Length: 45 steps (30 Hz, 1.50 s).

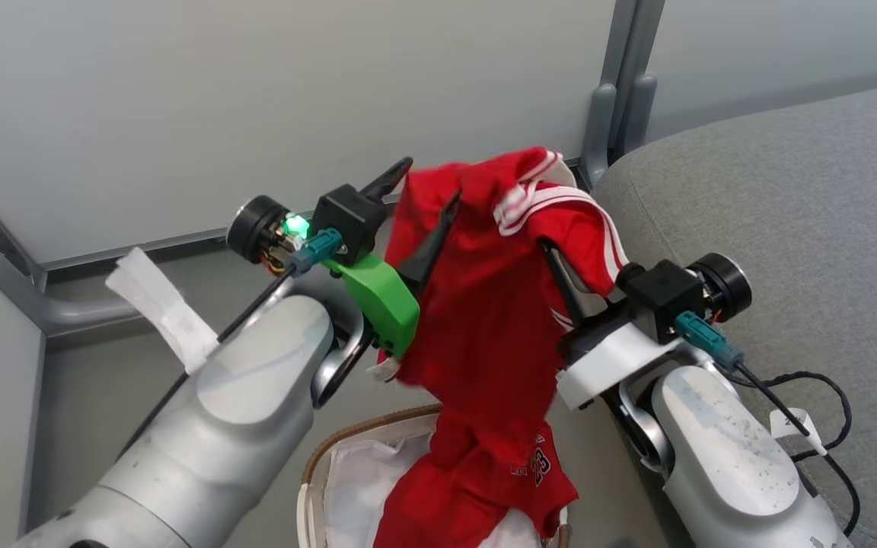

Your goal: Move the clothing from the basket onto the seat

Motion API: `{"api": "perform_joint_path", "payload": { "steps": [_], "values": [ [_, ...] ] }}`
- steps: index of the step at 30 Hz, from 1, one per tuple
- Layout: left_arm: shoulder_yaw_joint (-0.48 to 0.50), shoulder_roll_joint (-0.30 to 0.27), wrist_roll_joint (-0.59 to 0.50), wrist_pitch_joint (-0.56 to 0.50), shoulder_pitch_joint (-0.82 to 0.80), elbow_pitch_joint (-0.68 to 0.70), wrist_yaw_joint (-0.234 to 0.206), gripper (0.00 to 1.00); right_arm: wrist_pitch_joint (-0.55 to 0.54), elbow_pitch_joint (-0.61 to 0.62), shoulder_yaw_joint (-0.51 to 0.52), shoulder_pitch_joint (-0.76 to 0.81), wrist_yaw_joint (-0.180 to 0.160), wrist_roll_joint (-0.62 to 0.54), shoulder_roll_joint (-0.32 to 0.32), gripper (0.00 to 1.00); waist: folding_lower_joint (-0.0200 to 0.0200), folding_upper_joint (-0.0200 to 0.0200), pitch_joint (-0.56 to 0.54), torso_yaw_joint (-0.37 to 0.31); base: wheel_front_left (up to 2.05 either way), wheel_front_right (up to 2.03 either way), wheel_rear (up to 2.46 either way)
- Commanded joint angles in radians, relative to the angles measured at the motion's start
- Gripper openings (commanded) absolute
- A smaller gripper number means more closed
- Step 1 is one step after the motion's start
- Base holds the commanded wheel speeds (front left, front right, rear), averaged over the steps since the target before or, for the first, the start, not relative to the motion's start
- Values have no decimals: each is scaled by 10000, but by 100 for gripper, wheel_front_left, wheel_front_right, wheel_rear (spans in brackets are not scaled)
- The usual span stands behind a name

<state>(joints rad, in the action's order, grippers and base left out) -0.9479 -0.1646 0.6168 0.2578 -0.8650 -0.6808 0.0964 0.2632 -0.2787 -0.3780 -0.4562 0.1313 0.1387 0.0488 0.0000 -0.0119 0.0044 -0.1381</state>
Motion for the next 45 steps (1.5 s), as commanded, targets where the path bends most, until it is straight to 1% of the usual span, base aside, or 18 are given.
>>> {"api": "perform_joint_path", "payload": {
  "steps": [1, 10, 16, 24, 28, 32, 39, 45],
  "values": [
    [113, 96, 60, 95, 317, 78, -68, 100, 25, 54, 145, 70, -10, -75, 30, 0, 0, 119, 27, 11, 0, 0, 0],
    [1137, 400, -588, 65, 2298, 1050, -175, 100, 25, 155, 980, 203, -10, -375, 72, 0, 0, 119, 159, 51, 0, 0, 0],
    [1471, 661, -1006, 67, 3322, 1116, 12, 100, 25, 212, 1369, 349, -10, -454, 180, 0, 0, 119, 263, 83, 0, 0, 0],
    [1741, 885, -1416, 68, 3792, 993, 201, 100, 25, 259, 1679, 314, -10, -519, 327, 0, 0, 119, 455, 71, 0, 0, 0],
    [1948, 980, -1618, 68, 3818, 1067, 245, 100, 25, 352, 1699, 154, -10, -637, 517, 0, 0, 119, 624, -68, 0, 0, 0],
    [2117, 1028, -1800, 68, 3790, 1190, 275, 100, 25, 475, 1760, -138, -10, -740, 839, 0, 0, 119, 955, -540, 0, 0, 0],
    [2361, 1037, -2353, 68, 3349, 1182, 306, 100, 25, 858, 2289, -551, -12, -758, 1318, 0, 0, 119, 1832, -2030, 0, 0, 0],
    [2234, 1059, -2589, 69, 2963, 1019, 332, 100, 25, 997, 2933, -445, -12, -691, 1468, 0, 0, 119, 2524, -3142, 0, 0, 0]
  ]
}}
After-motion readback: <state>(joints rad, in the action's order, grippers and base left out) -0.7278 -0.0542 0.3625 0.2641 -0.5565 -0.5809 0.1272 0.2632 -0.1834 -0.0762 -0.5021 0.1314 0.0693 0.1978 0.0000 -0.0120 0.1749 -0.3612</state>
